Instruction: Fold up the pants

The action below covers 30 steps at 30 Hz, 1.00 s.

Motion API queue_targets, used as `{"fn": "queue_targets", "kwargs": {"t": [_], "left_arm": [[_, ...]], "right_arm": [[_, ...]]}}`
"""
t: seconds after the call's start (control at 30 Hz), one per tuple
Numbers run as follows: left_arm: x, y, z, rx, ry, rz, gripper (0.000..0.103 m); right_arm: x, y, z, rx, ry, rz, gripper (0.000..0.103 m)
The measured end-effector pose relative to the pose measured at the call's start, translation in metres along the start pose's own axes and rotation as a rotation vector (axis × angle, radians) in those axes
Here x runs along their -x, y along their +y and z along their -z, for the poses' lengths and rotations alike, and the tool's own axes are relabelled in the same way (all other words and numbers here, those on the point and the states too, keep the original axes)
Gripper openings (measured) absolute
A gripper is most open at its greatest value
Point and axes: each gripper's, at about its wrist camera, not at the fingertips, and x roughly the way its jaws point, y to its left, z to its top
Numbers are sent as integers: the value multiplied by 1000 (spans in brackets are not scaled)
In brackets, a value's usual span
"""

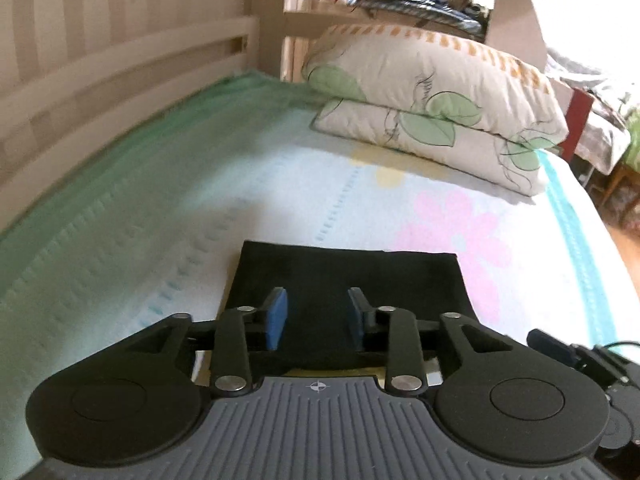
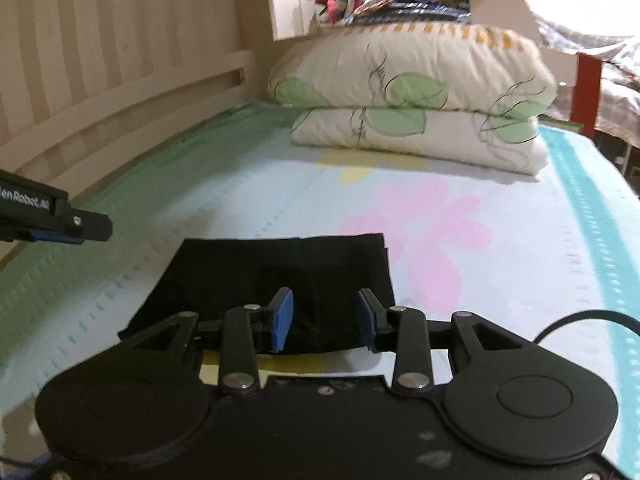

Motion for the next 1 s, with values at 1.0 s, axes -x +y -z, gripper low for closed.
{"fn": "queue_targets", "kwargs": {"t": [1.0], "left_arm": [[-7, -5, 65, -9, 200, -17, 42]], "right_arm": [[55, 33, 20, -10, 13, 49, 40]]}}
